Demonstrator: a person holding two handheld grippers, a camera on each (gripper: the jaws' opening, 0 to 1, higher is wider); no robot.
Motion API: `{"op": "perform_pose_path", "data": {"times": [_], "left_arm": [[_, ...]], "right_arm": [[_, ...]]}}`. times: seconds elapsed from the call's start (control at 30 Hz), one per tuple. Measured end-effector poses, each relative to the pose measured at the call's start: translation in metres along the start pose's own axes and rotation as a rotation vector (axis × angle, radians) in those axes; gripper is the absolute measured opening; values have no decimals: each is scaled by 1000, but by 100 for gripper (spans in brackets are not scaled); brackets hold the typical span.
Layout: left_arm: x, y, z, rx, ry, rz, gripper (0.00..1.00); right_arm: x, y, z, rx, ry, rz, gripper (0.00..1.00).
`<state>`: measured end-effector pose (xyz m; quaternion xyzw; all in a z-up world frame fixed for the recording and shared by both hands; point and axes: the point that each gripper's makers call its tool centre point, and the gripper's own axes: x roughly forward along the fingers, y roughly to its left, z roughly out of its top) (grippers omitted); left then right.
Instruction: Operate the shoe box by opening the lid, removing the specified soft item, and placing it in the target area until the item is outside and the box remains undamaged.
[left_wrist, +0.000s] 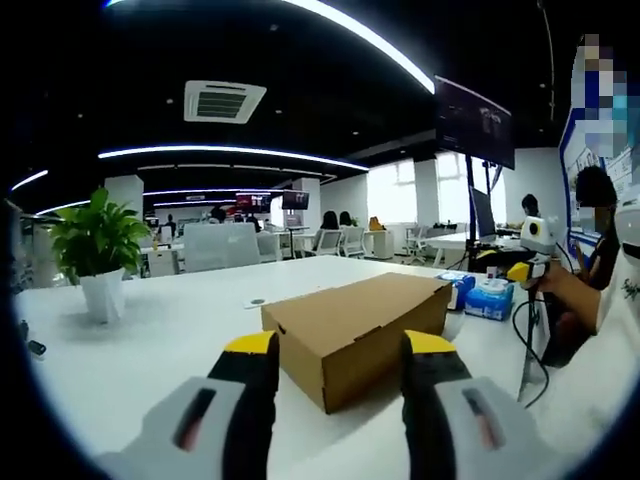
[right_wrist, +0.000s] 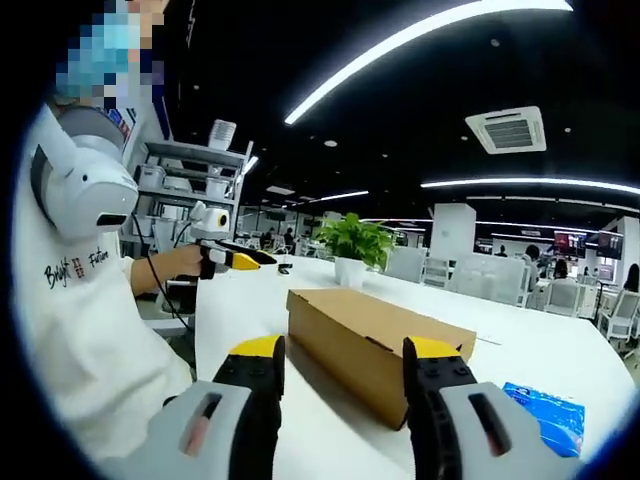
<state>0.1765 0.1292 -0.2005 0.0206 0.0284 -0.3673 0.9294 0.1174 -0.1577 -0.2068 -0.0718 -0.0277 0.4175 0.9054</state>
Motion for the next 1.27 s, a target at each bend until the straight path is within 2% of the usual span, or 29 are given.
{"op": "perform_pose_path", "data": {"times": [0.37, 0.7, 1.27], "left_arm": [[-1, 1, -1, -2, -7, 3, 47], [-1, 3, 0, -30, -20, 2, 50], [1, 3, -7, -32, 2, -1, 50]], "right_arm": [[4, 9, -6, -37, 29, 28, 45], [4, 9, -4, -34, 20, 27, 45], [7, 13, -11, -45, 47, 32, 43]]}}
